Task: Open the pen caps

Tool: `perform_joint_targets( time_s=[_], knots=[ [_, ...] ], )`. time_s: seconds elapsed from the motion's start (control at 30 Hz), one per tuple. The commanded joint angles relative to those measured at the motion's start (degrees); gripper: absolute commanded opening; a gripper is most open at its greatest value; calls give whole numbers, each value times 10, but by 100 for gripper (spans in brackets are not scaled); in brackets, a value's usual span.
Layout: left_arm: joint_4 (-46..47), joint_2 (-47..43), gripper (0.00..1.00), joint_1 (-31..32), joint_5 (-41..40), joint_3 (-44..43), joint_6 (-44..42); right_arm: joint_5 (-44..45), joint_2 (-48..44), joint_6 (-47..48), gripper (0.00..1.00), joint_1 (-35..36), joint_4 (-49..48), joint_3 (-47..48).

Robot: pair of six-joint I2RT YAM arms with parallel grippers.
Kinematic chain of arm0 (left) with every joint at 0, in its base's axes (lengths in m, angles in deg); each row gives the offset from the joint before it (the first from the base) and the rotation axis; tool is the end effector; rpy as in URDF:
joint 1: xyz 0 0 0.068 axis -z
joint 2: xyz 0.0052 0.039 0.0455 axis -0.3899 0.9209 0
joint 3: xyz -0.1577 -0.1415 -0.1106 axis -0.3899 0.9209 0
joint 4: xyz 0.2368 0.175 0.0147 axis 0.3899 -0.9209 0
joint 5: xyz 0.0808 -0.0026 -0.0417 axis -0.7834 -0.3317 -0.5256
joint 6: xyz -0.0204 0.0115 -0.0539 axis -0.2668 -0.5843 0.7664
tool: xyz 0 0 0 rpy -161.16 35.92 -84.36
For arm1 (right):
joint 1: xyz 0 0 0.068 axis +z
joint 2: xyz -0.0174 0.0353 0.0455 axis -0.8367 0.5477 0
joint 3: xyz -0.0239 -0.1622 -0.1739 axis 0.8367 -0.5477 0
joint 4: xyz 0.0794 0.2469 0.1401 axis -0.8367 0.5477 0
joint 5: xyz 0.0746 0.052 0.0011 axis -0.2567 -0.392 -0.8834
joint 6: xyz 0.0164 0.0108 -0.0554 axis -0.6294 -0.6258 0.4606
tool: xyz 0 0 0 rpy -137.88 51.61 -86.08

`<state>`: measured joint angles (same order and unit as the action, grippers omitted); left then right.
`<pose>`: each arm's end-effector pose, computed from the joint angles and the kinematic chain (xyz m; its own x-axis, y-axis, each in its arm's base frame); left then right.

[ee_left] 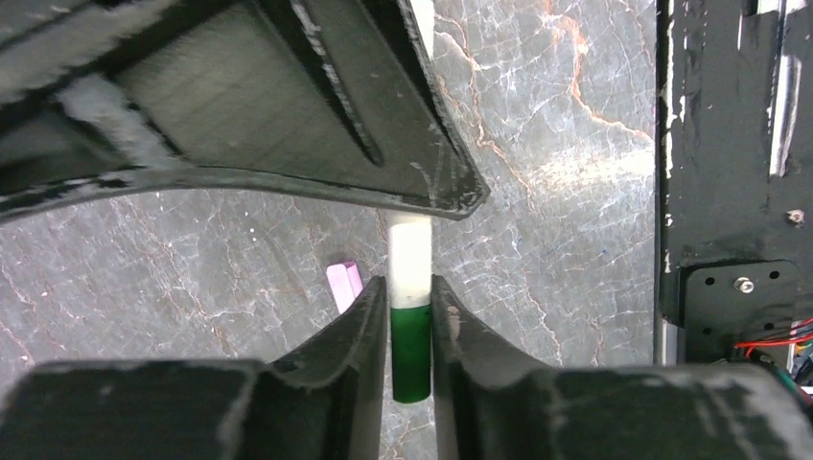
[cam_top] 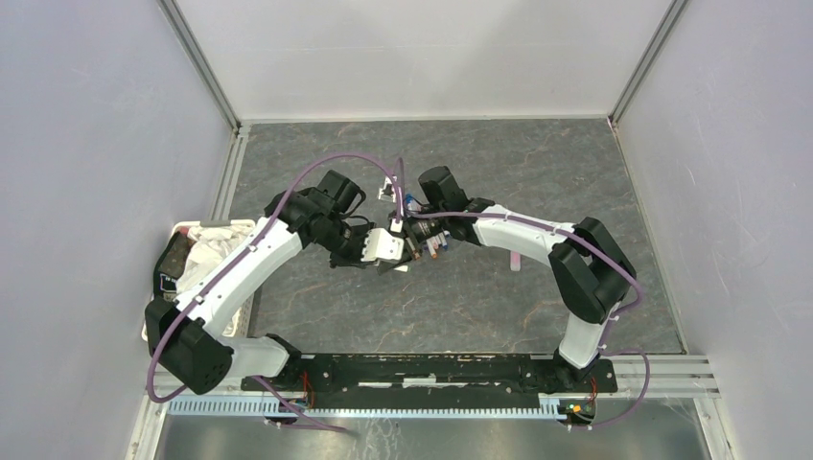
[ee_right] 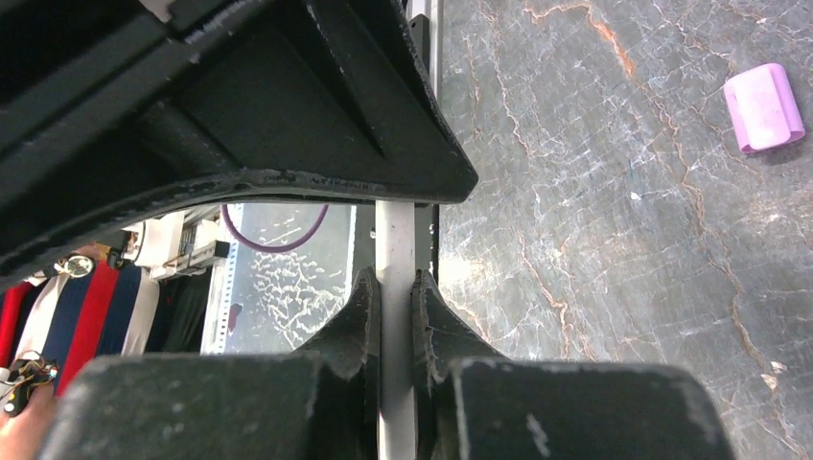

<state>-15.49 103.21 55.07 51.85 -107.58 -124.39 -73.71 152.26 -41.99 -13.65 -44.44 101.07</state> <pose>0.2289 -0.1658 0.2652 0.2211 0.8241 -0.5215 0.9747 -0.1685 0.1470 0.2757 0.3103 0.1766 -0.6742 -0.4241 -0.6047 -0.6564 -0.0313 0.7538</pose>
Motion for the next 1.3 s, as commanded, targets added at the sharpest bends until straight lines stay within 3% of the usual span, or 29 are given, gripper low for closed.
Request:
perform_joint_targets(
  time_s=[0.0, 0.07, 0.13, 0.3, 0.43, 0.63, 0.9, 1.1, 1.27],
  knots=[
    [21, -10, 19, 0, -27, 9, -24, 0, -3, 37, 0, 1, 36, 27],
    [28, -10, 7, 0, -39, 17, -27, 6, -4, 45, 0, 0, 48, 29],
    [36, -8, 3, 0, -57, 27, -29, 13, -3, 58, 0, -3, 66, 34],
    [52, -5, 2, -8, -86, 51, -49, 42, -11, 114, 0, -26, 146, 39],
    [61, 7, 2, -48, -87, 53, -84, 91, -38, 164, 0, -51, 207, 9],
    [66, 35, 2, -130, -64, 26, -131, 118, -85, 185, 0, -88, 224, -52],
    [124, 41, 2, -140, -45, 72, -118, 151, -114, 188, 0, -128, 241, -68],
    [196, 85, 2, -139, -18, 103, -28, 283, -152, 138, 0, -197, 217, -97],
    [258, 131, 3, -130, -32, 132, 9, 478, -203, 71, 0, -280, 195, -157]
  ],
)
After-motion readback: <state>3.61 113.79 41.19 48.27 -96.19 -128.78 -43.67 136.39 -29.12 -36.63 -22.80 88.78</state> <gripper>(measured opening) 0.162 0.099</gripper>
